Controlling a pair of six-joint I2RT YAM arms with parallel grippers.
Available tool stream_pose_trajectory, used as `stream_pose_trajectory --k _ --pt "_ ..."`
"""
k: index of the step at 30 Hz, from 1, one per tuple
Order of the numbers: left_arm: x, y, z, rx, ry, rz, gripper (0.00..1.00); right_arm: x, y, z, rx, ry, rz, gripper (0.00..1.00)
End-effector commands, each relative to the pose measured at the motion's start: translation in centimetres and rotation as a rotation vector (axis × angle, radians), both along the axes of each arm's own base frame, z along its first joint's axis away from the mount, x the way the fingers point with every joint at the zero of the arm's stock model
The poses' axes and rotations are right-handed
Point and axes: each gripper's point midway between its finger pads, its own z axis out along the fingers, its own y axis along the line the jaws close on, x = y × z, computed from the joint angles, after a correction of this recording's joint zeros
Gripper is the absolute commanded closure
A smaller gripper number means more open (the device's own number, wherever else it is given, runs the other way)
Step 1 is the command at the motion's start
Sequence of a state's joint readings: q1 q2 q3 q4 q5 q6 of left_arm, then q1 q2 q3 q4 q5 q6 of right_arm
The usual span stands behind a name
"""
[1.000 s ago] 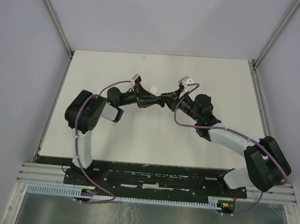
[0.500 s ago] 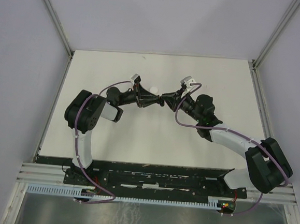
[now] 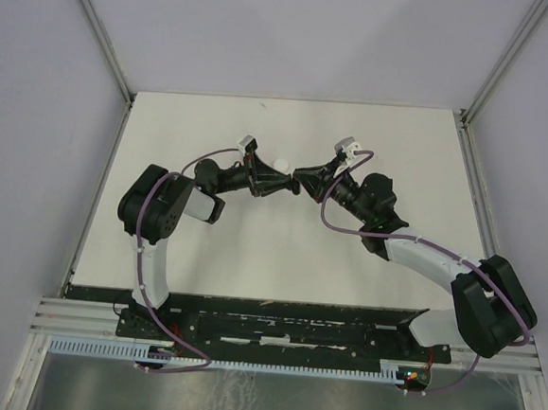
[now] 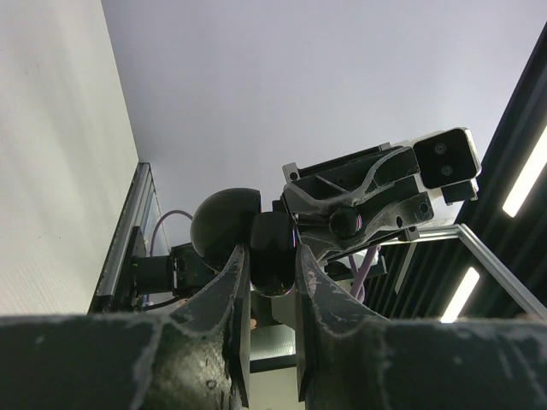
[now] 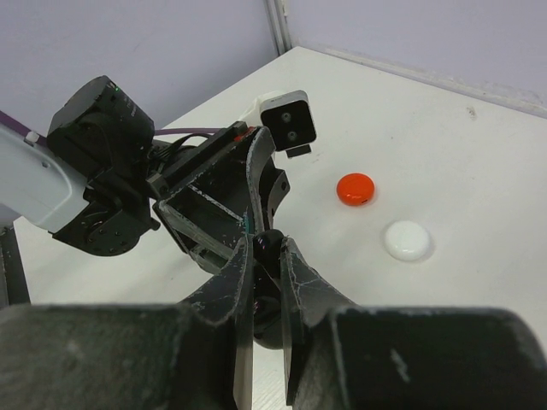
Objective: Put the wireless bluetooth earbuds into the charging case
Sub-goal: Place the earbud in the charging case.
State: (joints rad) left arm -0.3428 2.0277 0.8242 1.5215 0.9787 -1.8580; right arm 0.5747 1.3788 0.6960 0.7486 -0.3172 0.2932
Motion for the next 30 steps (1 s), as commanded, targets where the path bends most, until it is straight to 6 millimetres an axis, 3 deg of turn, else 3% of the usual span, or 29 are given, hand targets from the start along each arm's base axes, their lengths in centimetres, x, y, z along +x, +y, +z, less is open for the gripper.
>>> stream_pose_trajectory --k 1,30 --pt "-1.9 0.4 5.0 -0.089 -0.292 -0.012 0.97 -0.3 0.3 2.3 0.059 -0.056 0.027 0.93" --pt "-2.6 0.2 6.8 -0.110 -0.328 -0.026 0.97 0.0 0.5 1.2 0.040 -0.041 0.030 0.93"
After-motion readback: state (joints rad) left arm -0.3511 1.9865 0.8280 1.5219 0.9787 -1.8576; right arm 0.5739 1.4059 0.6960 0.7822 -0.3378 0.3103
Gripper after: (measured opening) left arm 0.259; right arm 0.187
